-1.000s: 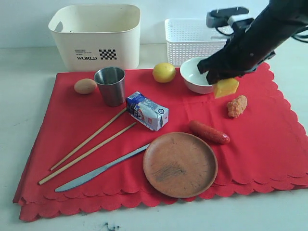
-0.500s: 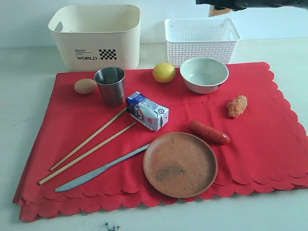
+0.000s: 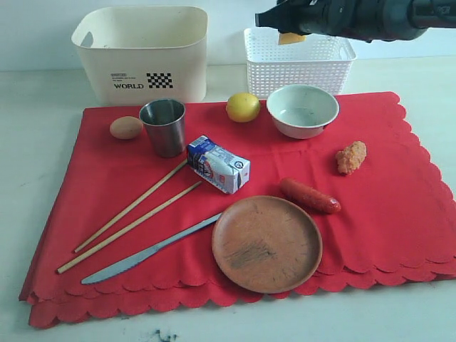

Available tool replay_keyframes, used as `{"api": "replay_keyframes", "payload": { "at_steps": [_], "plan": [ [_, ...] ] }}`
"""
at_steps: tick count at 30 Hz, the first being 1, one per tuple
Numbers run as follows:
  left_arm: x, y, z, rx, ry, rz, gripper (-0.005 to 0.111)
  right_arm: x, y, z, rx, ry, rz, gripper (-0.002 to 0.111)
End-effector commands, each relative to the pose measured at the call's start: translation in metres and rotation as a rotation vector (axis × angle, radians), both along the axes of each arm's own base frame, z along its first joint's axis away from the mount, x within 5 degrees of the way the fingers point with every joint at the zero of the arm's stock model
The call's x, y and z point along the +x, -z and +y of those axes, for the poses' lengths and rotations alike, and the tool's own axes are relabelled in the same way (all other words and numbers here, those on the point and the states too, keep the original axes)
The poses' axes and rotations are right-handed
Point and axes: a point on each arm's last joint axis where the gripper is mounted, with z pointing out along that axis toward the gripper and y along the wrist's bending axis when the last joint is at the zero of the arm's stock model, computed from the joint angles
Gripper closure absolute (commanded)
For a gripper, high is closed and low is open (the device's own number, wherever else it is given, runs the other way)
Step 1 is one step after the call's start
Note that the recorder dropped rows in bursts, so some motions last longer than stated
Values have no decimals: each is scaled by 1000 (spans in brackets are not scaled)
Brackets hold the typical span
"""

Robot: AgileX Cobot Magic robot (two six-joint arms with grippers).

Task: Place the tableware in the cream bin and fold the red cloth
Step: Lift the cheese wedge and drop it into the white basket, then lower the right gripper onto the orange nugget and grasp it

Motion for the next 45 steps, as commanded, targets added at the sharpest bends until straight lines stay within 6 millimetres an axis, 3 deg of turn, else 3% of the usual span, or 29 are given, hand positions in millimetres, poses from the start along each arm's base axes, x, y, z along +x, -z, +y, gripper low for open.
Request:
{"api": "replay_keyframes", "payload": {
  "at_steps": [1,12,15,18,23,27,32,34,38,45],
  "plan": [
    [-1,0,0,-8,1,-6,102,10,12,2,1,0,1,82],
    [-1,0,0,-8,1,-6,102,12,20,1,57,42,-2,37],
    [-1,0,0,-8,1,-6,102,5,14,4,50,-2,102,34],
    [-1,0,0,-8,1,-6,102,-5,-8,5,2,-63,165,35],
    [-1,0,0,-8,1,-6,102,-27,-60,1,-101,-136,207,48],
    [-1,0,0,-8,1,-6,102,-52,-107,-3,-101,-166,244,74],
    [-1,0,0,-8,1,-6,102,-86,-137,-14,-126,-148,331,102],
    [-1,0,0,-8,1,-6,102,-99,-141,-21,-129,-106,356,108],
    [-1,0,0,-8,1,-6,102,-133,-135,-34,-169,-72,410,108],
    [-1,0,0,-8,1,-6,102,-183,-85,-48,-168,-54,512,108]
  ]
}}
